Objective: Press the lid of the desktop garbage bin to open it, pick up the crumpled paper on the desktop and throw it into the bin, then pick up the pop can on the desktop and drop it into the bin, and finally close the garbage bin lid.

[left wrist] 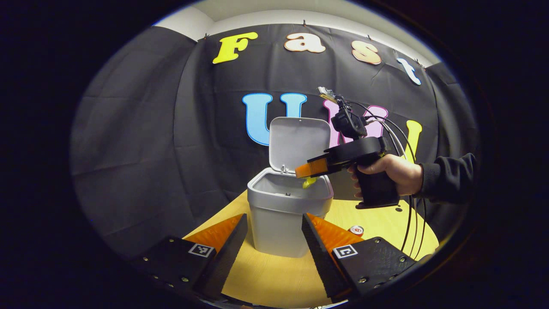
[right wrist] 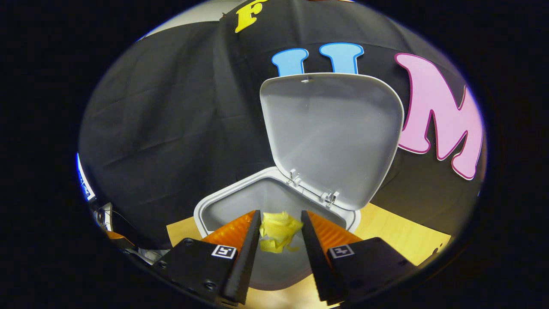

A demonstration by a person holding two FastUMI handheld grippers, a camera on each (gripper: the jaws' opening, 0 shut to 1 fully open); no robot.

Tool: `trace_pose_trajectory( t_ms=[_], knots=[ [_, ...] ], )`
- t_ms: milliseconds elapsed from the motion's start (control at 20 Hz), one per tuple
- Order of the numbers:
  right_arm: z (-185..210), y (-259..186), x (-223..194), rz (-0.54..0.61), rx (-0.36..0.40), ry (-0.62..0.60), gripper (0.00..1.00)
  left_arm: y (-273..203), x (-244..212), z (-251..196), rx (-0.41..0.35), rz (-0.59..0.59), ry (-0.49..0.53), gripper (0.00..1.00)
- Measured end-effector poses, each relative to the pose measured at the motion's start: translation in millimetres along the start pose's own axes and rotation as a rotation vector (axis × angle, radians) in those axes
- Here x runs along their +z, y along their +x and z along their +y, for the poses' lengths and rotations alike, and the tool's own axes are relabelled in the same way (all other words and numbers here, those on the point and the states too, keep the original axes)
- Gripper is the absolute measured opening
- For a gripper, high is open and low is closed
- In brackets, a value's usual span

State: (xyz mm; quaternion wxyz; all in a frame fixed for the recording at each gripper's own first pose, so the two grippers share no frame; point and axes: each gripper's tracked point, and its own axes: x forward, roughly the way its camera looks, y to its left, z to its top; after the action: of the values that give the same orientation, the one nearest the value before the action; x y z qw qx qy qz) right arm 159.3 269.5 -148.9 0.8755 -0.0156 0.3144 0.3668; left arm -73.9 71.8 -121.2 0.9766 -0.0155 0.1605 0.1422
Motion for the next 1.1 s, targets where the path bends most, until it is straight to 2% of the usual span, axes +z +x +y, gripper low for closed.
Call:
trace_pose_trajectory(
  t_ms=[50,100,150,200,250,300,350,550,800,950,1100],
  knots=[
    [-0.8,-2.9,0.5,-0.001,-0.001,-0.001,0.72,1.0,-0.4,-2.2,-0.005,-0.001,0.01,0.86],
    [-2.4,-4.5,-0.2,-0.003,-0.005,-0.006,0.78,1.9,-0.7,-3.5,-0.009,-0.001,0.021,0.86],
    [-3.6,-6.4,1.0,-0.011,-0.012,-0.012,0.75,3.7,0.0,-5.3,-0.013,-0.002,0.027,0.86],
    [-5.7,-9.0,2.5,-0.021,-0.021,-0.016,0.8,5.5,0.3,-7.5,-0.022,-0.003,0.027,0.86],
    [-8.2,-12.0,4.7,-0.033,-0.029,-0.017,1.0,5.9,1.1,-10.2,-0.031,-0.006,0.022,0.86],
    [-11.5,-15.2,7.1,-0.044,-0.037,-0.019,0.89,7.7,-0.5,-13.0,-0.04,-0.004,0.018,0.86],
    [-16.0,-20.4,10.0,-0.056,-0.048,-0.019,1.0,8.9,-2.0,-16.0,-0.048,0.001,0.017,0.86],
    [-41.5,-45.1,18.8,-0.109,-0.116,-0.006,1.0,12.9,-15.3,-29.1,-0.087,0.023,0.029,0.86],
    [-79.8,-96.0,21.0,-0.203,-0.232,0.01,1.0,21.6,-40.2,-57.0,-0.172,0.057,0.054,0.86],
    [-103.7,-131.0,10.9,-0.261,-0.319,0.001,1.0,34.0,-54.9,-73.8,-0.208,0.069,0.08,0.86],
    [-127.9,-164.1,-10.4,-0.274,-0.401,-0.008,1.0,48.1,-69.7,-97.8,-0.27,0.079,0.069,0.86]
  ],
)
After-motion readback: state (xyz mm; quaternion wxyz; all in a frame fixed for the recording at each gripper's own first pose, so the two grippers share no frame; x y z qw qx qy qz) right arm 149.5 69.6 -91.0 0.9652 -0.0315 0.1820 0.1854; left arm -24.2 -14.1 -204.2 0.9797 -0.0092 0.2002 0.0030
